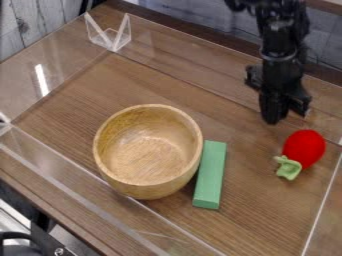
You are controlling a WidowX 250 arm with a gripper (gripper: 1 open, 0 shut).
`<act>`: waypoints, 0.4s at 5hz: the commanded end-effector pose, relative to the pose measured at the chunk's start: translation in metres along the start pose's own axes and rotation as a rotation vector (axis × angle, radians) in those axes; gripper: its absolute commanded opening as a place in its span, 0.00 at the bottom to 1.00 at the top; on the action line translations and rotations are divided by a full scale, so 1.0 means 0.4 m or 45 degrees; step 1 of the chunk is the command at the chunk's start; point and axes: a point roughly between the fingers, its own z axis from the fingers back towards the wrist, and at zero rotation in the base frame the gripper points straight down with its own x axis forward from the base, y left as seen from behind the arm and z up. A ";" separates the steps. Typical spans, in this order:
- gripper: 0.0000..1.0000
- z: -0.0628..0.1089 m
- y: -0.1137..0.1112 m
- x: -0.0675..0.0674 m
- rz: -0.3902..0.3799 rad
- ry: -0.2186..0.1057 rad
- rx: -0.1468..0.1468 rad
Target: Move the red fruit to the right
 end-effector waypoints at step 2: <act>1.00 0.089 -0.027 0.052 -0.069 -0.100 0.020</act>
